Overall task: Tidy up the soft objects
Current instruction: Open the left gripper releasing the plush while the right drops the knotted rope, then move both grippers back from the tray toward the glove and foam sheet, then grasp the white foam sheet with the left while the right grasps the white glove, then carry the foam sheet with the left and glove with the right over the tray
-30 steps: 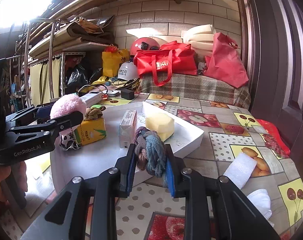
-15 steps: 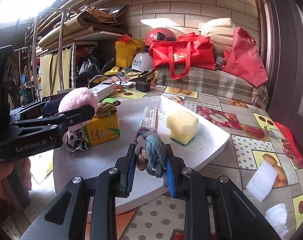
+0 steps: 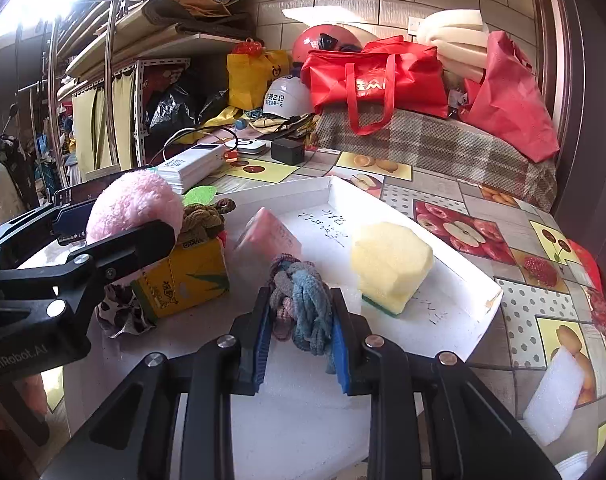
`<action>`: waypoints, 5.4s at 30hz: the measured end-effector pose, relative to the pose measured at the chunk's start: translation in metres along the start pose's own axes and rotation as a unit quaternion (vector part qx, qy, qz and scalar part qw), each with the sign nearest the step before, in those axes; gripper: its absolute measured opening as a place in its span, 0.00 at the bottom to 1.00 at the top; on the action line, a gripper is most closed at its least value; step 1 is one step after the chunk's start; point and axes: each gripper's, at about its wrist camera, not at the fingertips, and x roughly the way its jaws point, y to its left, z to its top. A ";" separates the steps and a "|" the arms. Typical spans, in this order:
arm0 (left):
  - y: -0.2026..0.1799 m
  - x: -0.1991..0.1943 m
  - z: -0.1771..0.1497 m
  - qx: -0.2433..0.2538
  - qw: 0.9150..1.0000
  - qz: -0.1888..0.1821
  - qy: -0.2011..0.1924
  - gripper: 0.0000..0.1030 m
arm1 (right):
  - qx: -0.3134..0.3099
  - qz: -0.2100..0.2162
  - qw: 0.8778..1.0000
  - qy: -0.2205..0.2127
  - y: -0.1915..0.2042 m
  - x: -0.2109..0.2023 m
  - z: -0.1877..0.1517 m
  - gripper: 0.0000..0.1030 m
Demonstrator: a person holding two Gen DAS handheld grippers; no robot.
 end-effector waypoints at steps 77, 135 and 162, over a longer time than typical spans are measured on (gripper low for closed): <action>-0.030 -0.041 -0.012 0.022 0.997 0.028 -0.068 1.00 | 0.092 -0.088 0.985 -0.115 -0.040 -0.089 -0.039 1.00; -0.292 0.079 0.003 0.192 0.965 -0.152 0.091 0.51 | 0.263 -0.097 0.958 0.060 -0.257 -0.156 -0.145 0.35; -0.171 -0.064 -0.026 0.143 0.981 -0.122 -0.056 0.51 | 0.151 -0.095 0.981 -0.077 -0.133 -0.148 -0.092 0.35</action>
